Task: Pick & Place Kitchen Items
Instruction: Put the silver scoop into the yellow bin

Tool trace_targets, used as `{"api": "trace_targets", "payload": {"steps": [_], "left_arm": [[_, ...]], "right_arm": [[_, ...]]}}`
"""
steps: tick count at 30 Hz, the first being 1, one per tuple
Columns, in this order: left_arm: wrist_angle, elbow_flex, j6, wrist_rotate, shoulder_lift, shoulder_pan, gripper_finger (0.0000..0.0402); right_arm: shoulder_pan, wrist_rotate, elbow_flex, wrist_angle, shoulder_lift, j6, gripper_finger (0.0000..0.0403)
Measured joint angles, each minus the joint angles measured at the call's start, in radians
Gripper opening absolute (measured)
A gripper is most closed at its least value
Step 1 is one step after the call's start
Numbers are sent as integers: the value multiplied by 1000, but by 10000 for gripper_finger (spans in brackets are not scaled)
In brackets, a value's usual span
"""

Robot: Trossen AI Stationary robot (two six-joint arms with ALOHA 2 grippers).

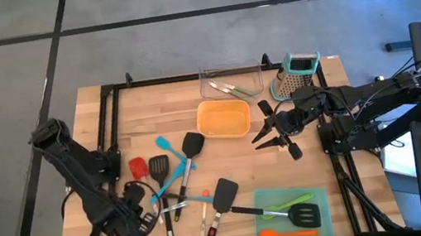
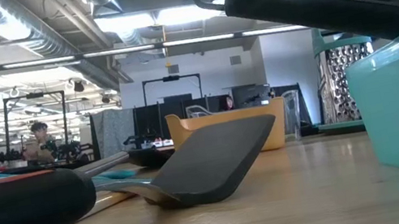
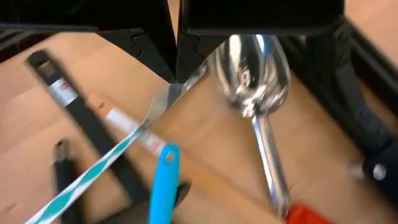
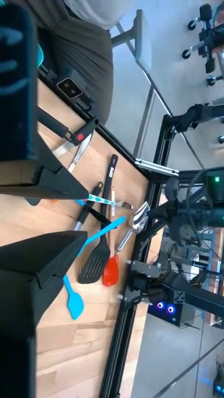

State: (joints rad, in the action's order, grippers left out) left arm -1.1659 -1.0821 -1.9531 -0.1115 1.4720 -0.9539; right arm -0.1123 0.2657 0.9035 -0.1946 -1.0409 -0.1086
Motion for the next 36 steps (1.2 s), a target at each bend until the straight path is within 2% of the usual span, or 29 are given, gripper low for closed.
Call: {"api": "trace_targets", "payload": {"steps": [4, 10, 14, 18, 25, 32, 36], "left_arm": [[-15, 0, 2, 83, 17, 2, 33], [-56, 49, 67, -22, 17, 34, 133], [-78, 117, 119, 46, 17, 75, 198], [-72, 192, 180, 68, 15, 94, 238], [10, 280, 217, 112, 15, 120, 249], [242, 385, 185, 133, 14, 116, 247], [277, 418, 175, 134, 9, 116, 246]], "right_arm": [[0, -1, 0, -4, 0, -4, 94], [0, -2, 0, -6, -1, -4, 94], [0, -2, 1, -10, -6, -4, 94], [0, -2, 1, -13, -8, -4, 94], [0, -2, 1, -12, -8, -4, 94], [0, -2, 1, -17, -8, -4, 94], [0, -2, 1, -26, -8, -4, 94]]}}
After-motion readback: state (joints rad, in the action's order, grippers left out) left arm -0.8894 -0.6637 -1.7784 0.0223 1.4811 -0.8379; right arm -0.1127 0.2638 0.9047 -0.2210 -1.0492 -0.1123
